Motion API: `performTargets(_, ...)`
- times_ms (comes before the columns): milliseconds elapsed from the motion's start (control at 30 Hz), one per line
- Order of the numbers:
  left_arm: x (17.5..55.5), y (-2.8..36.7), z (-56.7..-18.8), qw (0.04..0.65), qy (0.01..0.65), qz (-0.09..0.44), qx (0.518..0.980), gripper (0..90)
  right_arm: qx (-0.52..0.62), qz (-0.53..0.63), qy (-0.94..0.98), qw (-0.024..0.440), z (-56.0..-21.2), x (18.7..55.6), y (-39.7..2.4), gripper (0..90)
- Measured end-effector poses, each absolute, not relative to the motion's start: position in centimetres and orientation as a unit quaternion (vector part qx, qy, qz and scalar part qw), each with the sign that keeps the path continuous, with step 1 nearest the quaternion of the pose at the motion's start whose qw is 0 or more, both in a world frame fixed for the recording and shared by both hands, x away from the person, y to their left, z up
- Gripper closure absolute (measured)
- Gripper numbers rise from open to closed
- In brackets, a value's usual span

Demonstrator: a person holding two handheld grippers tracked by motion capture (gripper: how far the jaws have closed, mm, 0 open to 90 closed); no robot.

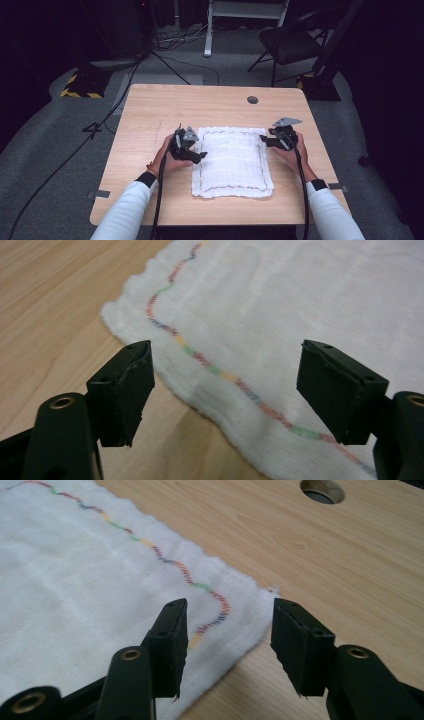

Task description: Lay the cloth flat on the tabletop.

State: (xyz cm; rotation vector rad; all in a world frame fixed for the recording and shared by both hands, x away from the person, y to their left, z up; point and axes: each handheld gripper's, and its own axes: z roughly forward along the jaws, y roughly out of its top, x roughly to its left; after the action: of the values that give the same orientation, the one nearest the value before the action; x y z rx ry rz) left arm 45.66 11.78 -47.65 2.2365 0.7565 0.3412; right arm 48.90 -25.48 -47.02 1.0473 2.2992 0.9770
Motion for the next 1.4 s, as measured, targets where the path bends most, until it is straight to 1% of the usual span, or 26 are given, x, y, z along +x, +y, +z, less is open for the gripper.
performTargets(133,47.8,11.9,-47.9,0.363,0.312,0.137,0.867,23.2,0.341,0.375,0.838,0.202,-46.2,47.4,-23.6,49.8)
performTargets(167,48.6,11.8,-47.9,0.362,0.321,0.146,0.863,23.2,0.314,0.387,0.846,0.189,-45.9,46.3,-22.2,49.5)
performTargets(200,48.6,11.8,-47.9,0.362,0.321,0.146,0.863,23.2,0.314,0.387,0.846,0.189,-45.9,46.3,-22.2,49.5)
performTargets(233,49.4,11.8,-47.9,0.358,0.331,0.164,0.858,23.4,0.294,0.392,0.853,0.179,-45.7,45.3,-21.2,49.6)
performTargets(333,50.0,11.8,-48.1,0.364,0.344,0.167,0.849,23.7,0.270,0.395,0.862,0.169,-45.7,44.3,-20.1,49.4)
performTargets(400,50.6,11.7,-48.3,0.360,0.347,0.161,0.851,23.8,0.242,0.400,0.871,0.151,-45.7,42.8,-18.7,48.8)
performTargets(467,51.1,11.6,-48.7,0.353,0.352,0.162,0.852,23.9,0.232,0.399,0.875,0.147,-45.7,42.4,-18.4,48.8)
performTargets(567,52.0,11.6,-49.4,0.349,0.369,0.169,0.844,27.1,0.209,0.400,0.882,0.132,-45.9,41.2,-17.1,48.7)
performTargets(633,52.5,11.6,-49.7,0.349,0.383,0.159,0.840,30.0,0.190,0.403,0.887,0.120,-46.0,40.5,-16.0,48.3)
performTargets(733,53.1,11.5,-50.0,0.359,0.391,0.145,0.835,27.5,0.162,0.405,0.894,0.105,-45.9,39.3,-14.5,48.1)
performTargets(867,53.4,11.1,-50.2,0.354,0.395,0.148,0.835,22.4,0.113,0.401,0.905,0.082,-46.3,37.0,-11.9,48.0)
performTargets(1133,53.4,11.0,-50.2,0.354,0.395,0.144,0.835,23.5,0.074,0.385,0.918,0.053,-47.6,35.2,-9.1,48.1)
performTargets(1167,53.3,11.0,-50.2,0.357,0.393,0.141,0.836,28.1,0.070,0.382,0.920,0.050,-47.9,35.0,-8.7,47.9)
performTargets(1200,53.2,11.0,-50.2,0.358,0.387,0.141,0.838,28.1,0.067,0.380,0.921,0.048,-48.1,34.8,-8.4,47.7)
performTargets(1233,53.1,11.0,-50.1,0.363,0.382,0.140,0.838,32.7,0.064,0.378,0.922,0.046,-48.3,34.6,-8.1,47.6)
performTargets(1267,53.0,11.0,-50.1,0.367,0.376,0.135,0.840,44.4,0.060,0.375,0.924,0.042,-48.7,34.2,-7.5,47.4)
performTargets(1300,52.9,11.0,-50.1,0.369,0.371,0.135,0.841,44.4,0.060,0.375,0.924,0.042,-48.7,34.2,-7.5,47.4)
performTargets(1333,52.9,11.0,-50.1,0.371,0.369,0.133,0.842,54.7,0.055,0.371,0.926,0.047,-49.0,34.0,-6.9,47.3)
performTargets(1367,52.9,11.0,-50.1,0.374,0.367,0.130,0.842,54.7,0.055,0.371,0.926,0.047,-49.0,34.0,-6.9,47.3)
performTargets(1400,52.9,11.0,-50.1,0.376,0.365,0.128,0.842,63.2,0.059,0.372,0.925,0.053,-49.1,34.0,-6.3,47.9)
